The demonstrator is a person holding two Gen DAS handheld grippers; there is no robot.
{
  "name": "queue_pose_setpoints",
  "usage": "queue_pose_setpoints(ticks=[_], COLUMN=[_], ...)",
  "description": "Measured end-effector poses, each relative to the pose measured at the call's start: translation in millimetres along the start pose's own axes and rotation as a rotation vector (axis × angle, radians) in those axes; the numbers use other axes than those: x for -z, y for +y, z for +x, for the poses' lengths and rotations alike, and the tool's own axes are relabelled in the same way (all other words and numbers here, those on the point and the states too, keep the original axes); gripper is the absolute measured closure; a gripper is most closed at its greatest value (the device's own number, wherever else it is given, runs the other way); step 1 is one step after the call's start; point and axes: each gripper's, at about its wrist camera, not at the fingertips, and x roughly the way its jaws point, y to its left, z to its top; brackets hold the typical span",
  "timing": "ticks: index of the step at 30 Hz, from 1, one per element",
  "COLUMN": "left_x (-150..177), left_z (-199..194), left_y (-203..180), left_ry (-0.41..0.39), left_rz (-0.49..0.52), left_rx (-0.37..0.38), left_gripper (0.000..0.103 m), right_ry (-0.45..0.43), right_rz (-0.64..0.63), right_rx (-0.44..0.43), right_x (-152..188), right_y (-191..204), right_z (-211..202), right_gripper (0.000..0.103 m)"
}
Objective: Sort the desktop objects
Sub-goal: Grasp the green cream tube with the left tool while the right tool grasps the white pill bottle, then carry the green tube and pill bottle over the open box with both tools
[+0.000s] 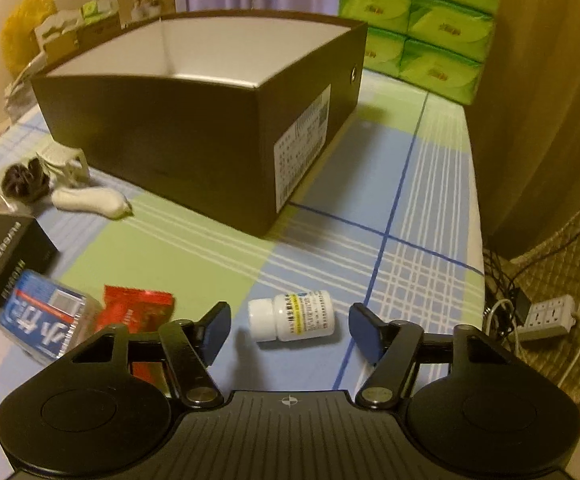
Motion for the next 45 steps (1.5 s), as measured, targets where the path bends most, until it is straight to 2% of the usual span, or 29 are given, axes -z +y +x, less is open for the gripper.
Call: queue_pose_setpoints(ticks=[4, 9, 15, 23, 29, 35, 45], left_x=[1, 3, 3, 12, 10, -11, -73], left_z=[0, 0, 0, -11, -44, -73, -94], left_y=[-2, -4, -9, -10, -12, -22, -51], left_ry=[-0.001, -0.006, -0.003, -0.009, -0.078, -0.159, -0.271], left_rz=[-0.015, -0.033, -0.036, -0.05, -0.047, -0.015, 0.086], left_rx=[-0.013, -0.033, -0.057, -0.037, 0.01, 0.083, 0.202], left_gripper=[0.089, 0.089, 0.089, 0.089, 0.089, 0.089, 0.089], right_ry=[0.009, 0.004, -0.006, -0.005, -0.012, -0.021, -0.073], right_rz=[-0.012, -0.027, 0.029, 0.088, 0.128, 0.151, 0.154], right_rx=[-0.026, -0.031, -0.041, -0.072, -0.097, -0.119, -0.136], right_x=[1, 4, 11, 19, 18, 3, -39], right_y=[-3, -2, -2, 6, 13, 20, 25], right_z=[4, 2, -12, -37, -53, -64, -81], right_gripper=[0.058, 0.059, 0.059, 0.059, 0.059, 0.059, 0.059])
